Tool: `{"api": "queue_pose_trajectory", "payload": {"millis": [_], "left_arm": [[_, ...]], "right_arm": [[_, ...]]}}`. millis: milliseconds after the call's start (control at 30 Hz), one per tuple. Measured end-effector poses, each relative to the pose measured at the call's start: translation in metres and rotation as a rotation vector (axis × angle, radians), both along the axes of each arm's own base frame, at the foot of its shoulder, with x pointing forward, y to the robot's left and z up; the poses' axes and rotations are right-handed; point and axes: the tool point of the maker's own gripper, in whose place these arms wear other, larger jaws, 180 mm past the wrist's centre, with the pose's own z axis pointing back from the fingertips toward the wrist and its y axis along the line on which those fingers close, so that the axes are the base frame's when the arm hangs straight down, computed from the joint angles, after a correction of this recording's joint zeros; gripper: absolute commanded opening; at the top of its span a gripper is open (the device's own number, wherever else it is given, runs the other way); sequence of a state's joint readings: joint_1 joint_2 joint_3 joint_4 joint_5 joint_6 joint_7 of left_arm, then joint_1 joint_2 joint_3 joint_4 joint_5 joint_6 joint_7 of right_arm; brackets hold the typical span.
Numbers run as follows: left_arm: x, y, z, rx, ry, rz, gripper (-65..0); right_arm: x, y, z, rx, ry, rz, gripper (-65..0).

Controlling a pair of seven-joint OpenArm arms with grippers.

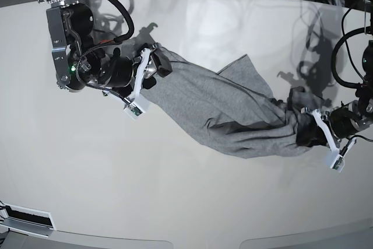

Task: Layout the t-shirt on the table in an organized manner, then fold the t-shirt properly
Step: 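Pull the grippers apart to stretch the t-shirt across the table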

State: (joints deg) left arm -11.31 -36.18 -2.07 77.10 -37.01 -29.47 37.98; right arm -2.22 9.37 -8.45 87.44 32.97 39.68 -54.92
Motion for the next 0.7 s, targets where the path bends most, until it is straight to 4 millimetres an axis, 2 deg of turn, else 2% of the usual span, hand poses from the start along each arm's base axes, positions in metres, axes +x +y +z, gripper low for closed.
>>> {"api": "queue_pose_trajectory", "payload": {"millis": [100, 133, 200, 267, 333, 400, 500, 600, 700], "left_arm": [[0.001, -0.001, 0.001, -0.006, -0.007, 0.0, -39.3], [0.003, 0.002, 0.002, -0.007, -0.01, 0.019, -36.2], [0.008, 0.012, 0.002, -0.005, -0.011, 0.098, -36.2], [0.012, 0.022, 0.001, 0.002, -0.008, 0.174, -39.4], [0.014, 0.027, 0.001, 0.003, -0.009, 0.207, -51.7], [0.014, 0.027, 0.001, 0.0, -0.009, 0.217, -65.0], [0.014, 0.027, 0.001, 0.002, -0.008, 0.217, -65.0], [0.013, 0.026, 0.0, 0.002, -0.004, 0.205, -65.0], [-0.003, -0.006, 0.003, -0.037, 0.014, -0.031, -65.0]], "right_arm": [[0.002, -0.008, -0.007, -0.068, -0.018, 0.005, -32.0], [0.007, -0.016, -0.011, -0.104, -0.016, -0.038, -32.0], [0.021, -0.034, -0.017, -0.175, -0.01, -0.19, -32.0], [0.03, -0.052, -0.022, -0.248, -0.009, -0.29, -32.0], [0.034, -0.055, -0.021, -0.252, -0.026, -0.31, -32.0], [0.034, -0.049, -0.018, -0.228, -0.055, -0.27, -32.0], [0.037, -0.039, -0.012, -0.185, -0.101, -0.229, -32.0], [0.041, -0.04, -0.01, -0.189, -0.122, -0.23, -32.0], [0.042, -0.043, -0.009, -0.209, -0.071, -0.224, -32.0]]}}
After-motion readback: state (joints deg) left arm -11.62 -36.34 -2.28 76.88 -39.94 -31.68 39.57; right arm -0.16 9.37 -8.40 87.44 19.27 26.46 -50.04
